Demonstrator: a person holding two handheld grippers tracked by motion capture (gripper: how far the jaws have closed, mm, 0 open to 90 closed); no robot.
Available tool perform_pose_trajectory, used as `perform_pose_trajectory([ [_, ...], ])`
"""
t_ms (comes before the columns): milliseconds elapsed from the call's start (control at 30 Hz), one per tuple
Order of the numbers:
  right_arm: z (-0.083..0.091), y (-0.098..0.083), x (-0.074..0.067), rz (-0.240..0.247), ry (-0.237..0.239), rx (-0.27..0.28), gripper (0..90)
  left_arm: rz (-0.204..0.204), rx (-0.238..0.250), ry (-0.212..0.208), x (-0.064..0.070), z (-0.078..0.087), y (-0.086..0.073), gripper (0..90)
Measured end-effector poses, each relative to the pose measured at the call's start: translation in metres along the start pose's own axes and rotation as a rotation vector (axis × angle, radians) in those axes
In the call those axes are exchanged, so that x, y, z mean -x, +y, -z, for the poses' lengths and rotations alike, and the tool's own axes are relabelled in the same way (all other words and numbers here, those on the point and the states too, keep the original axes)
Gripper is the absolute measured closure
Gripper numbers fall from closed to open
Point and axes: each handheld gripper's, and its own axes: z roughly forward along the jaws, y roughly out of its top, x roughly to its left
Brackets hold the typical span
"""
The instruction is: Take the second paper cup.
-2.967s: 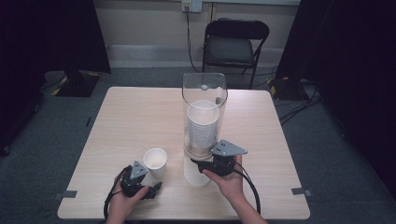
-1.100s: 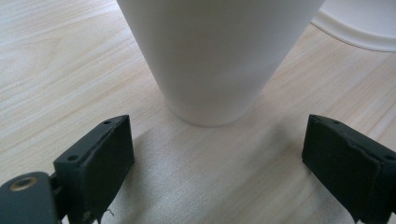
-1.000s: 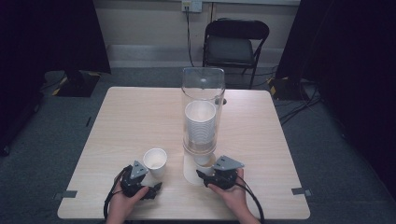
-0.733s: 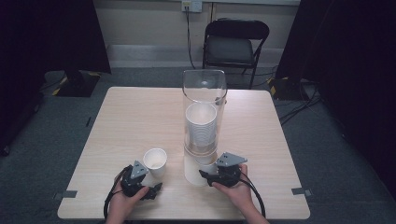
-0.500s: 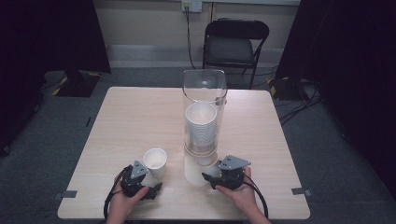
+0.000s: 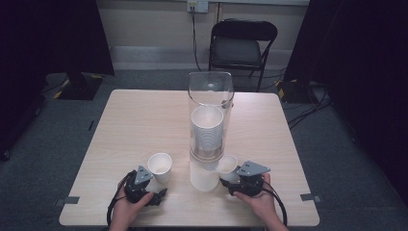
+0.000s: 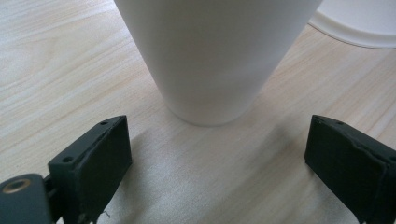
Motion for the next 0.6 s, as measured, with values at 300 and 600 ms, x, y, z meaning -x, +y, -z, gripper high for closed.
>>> perform_pose_trajectory([
  [300,-0.002,-0.007,0.012,-0.025,-0.020,-0.036,30.8,0.000,0.000,0.001,0.000,0.000,0.000,6.6],
  [600,0.003,-0.013,0.014,-0.021,-0.014,-0.050,30.2,-0.001,0.000,0.001,0.000,0.000,0.000,6.6],
])
